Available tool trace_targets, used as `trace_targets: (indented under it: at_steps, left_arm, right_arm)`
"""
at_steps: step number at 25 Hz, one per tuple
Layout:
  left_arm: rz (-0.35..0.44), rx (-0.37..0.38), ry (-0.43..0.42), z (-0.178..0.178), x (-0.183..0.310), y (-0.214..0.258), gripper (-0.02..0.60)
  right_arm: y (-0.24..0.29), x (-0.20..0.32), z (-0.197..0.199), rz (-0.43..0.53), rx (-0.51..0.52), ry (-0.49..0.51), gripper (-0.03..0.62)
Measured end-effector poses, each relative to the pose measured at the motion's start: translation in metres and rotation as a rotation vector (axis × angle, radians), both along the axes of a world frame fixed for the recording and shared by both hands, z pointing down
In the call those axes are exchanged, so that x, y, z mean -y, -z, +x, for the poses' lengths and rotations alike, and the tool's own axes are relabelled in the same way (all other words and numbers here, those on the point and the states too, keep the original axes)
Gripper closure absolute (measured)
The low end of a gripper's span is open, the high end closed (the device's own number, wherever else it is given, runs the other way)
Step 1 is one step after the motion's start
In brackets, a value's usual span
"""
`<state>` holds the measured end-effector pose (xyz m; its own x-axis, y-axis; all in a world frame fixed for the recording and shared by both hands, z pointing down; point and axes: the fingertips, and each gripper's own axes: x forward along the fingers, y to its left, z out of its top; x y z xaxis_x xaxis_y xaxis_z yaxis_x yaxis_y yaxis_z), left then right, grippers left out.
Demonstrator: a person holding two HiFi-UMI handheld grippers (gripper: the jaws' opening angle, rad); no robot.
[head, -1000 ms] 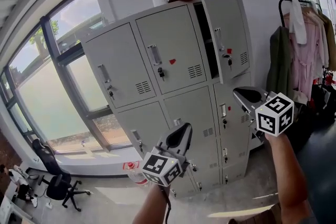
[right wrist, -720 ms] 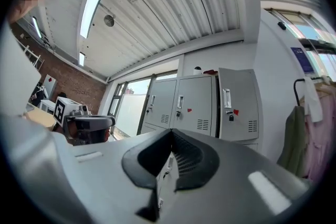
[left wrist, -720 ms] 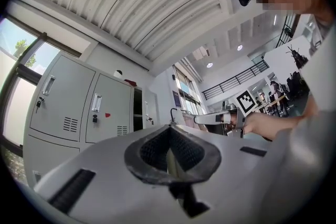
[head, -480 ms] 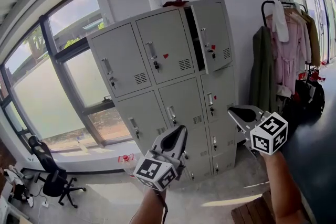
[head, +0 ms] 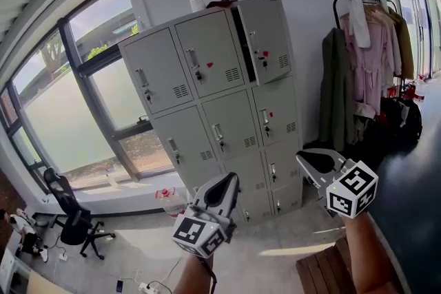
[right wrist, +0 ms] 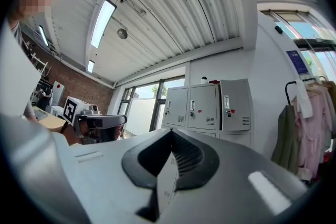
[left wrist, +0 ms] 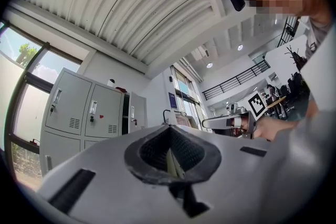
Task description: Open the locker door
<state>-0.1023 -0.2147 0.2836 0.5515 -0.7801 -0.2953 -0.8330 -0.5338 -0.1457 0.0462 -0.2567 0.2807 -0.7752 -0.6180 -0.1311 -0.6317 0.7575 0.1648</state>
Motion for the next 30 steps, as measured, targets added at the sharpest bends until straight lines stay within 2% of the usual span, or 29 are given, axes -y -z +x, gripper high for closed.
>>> trace_targets:
  at_steps: [6,13,19,23,30]
  left_arm:
    - [-0.026,-0.014,0.036,0.038,-0.079,-0.015,0.575]
    - [-0.036,-0.003,0.065,0.059,-0.164,-0.024,0.575]
    - [-0.01,-0.027,0.079,0.053,-0.226,-0.014,0.575]
    - [-0.027,-0.035,0.078,0.046,-0.255,-0.019,0.575]
    - [-0.014,-0.043,0.053,0.038,-0.303,-0.013,0.575]
  right_arm:
    - [-0.011,-0.077,0.036,-0.024,-0.014,0.041,0.6]
    - [-0.013,-0.155,0.045,-0.022,-0.008,0.101,0.6]
    - [-0.005,-0.218,0.052,0.001,0.019,0.104,0.6]
    - [-0.008,-0.248,0.049,-0.009,0.029,0.111,0.6]
    - [-0.014,-0.291,0.033,0.009,-0.015,0.11,0.602]
